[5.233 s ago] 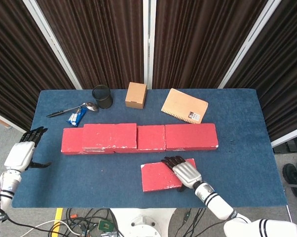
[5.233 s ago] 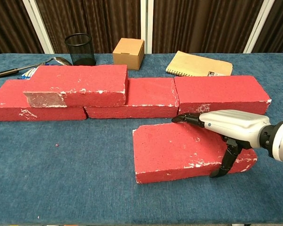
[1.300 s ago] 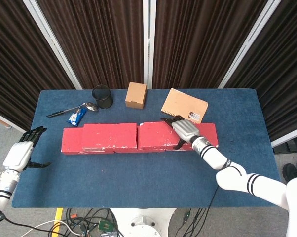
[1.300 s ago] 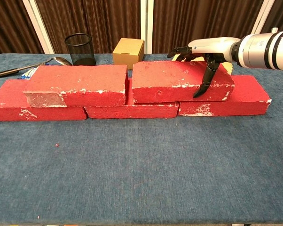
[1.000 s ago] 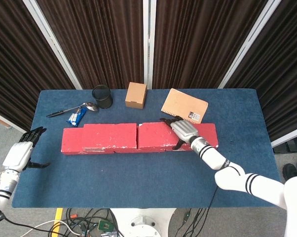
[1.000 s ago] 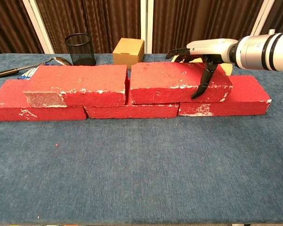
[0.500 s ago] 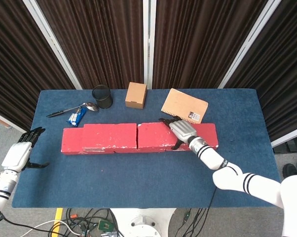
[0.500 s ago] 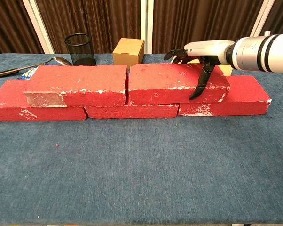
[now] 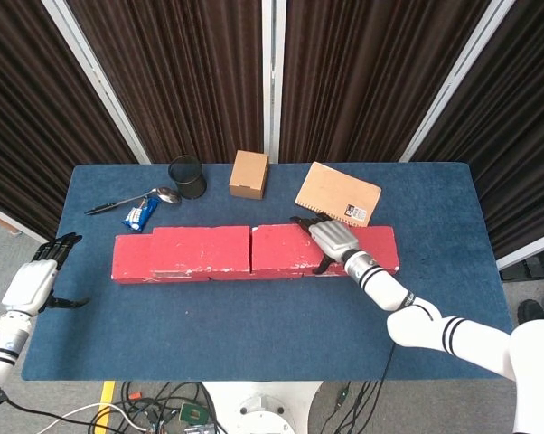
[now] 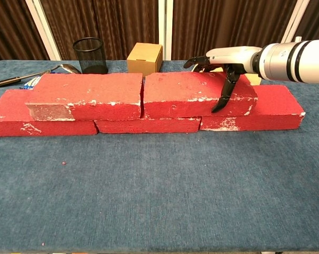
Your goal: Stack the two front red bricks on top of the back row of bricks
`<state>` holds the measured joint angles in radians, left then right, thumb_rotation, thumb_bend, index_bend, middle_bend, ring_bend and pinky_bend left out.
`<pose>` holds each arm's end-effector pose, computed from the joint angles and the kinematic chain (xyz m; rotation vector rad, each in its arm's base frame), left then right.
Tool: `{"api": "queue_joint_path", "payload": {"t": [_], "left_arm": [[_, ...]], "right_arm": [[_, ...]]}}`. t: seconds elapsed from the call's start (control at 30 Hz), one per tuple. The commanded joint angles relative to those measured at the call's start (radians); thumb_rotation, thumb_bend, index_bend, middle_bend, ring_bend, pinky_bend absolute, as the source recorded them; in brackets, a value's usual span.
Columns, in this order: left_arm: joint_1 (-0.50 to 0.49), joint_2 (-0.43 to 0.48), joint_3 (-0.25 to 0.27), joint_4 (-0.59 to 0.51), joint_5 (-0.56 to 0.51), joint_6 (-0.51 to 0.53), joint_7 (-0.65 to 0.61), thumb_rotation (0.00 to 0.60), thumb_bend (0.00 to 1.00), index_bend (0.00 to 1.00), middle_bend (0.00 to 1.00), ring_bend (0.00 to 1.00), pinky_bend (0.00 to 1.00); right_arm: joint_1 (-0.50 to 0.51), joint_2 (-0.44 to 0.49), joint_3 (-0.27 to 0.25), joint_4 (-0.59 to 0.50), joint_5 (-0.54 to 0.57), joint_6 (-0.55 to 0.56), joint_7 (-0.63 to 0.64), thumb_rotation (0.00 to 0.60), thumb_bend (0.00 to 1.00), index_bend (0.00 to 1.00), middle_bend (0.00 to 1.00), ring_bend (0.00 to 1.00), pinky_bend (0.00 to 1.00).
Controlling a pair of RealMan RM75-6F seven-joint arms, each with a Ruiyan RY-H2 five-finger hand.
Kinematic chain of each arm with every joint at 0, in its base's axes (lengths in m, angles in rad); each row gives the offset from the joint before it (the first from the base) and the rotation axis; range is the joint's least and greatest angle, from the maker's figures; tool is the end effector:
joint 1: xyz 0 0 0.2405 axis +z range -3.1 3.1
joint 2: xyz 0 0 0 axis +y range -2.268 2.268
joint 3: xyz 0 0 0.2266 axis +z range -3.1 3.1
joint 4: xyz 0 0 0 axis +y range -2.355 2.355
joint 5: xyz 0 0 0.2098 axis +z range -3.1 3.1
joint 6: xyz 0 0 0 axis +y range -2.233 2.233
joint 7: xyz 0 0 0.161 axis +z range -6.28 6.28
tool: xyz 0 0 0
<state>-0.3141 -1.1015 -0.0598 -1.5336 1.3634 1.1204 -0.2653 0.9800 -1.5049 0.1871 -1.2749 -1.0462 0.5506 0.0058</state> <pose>-0.2934 0.2617 0.1207 -1.4679 -1.2261 -0.8935 -0.1068 -0.3945 -0.0351 2.0243 -1.2112 0.8126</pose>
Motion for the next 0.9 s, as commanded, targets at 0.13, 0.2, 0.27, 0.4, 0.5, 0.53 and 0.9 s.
{"api": "queue_joint_path", "payload": {"t": [0.13, 0.2, 0.27, 0.4, 0.5, 0.53, 0.9], "left_arm": [[0.0, -0.002, 0.0, 0.001, 0.0, -0.001, -0.002, 0.6, 0.0, 0.01, 0.0, 0.0, 0.0], [0.0, -0.002, 0.001, 0.002, 0.001, -0.002, -0.004, 0.6, 0.0, 0.01, 0.0, 0.0, 0.0], [0.0, -0.002, 0.001, 0.003, 0.001, -0.001, -0.004, 0.6, 0.0, 0.01, 0.0, 0.0, 0.0], [0.001, -0.002, 0.001, 0.004, 0.0, -0.002, -0.006, 0.6, 0.0, 0.01, 0.0, 0.0, 0.0], [0.002, -0.002, 0.002, 0.005, -0.001, -0.003, -0.008, 0.6, 0.0, 0.01, 0.0, 0.0, 0.0], [0.002, -0.002, 0.002, 0.005, -0.001, -0.002, -0.008, 0.6, 0.0, 0.01, 0.0, 0.0, 0.0], [0.002, -0.002, 0.002, 0.007, 0.001, -0.003, -0.012, 0.6, 0.0, 0.01, 0.0, 0.0, 0.0]], "right_arm": [[0.002, -0.001, 0.0, -0.004, 0.004, 0.003, -0.003, 0.6, 0.0, 0.0, 0.23, 0.22, 0.0], [0.003, -0.001, 0.0, -0.006, 0.006, 0.004, -0.004, 0.6, 0.0, 0.0, 0.23, 0.22, 0.0], [0.004, -0.002, 0.001, -0.005, 0.008, 0.004, -0.005, 0.6, 0.0, 0.0, 0.23, 0.22, 0.0], [0.005, -0.006, 0.001, 0.0, 0.013, 0.005, -0.006, 0.6, 0.0, 0.0, 0.23, 0.22, 0.0], [0.007, -0.008, 0.001, 0.003, 0.016, 0.005, -0.006, 0.6, 0.0, 0.0, 0.23, 0.22, 0.0], [0.007, -0.008, 0.002, 0.003, 0.016, 0.006, -0.006, 0.6, 0.0, 0.0, 0.23, 0.22, 0.0], [0.005, -0.008, 0.003, -0.001, 0.018, 0.012, -0.005, 0.6, 0.0, 0.0, 0.23, 0.22, 0.0]]}}
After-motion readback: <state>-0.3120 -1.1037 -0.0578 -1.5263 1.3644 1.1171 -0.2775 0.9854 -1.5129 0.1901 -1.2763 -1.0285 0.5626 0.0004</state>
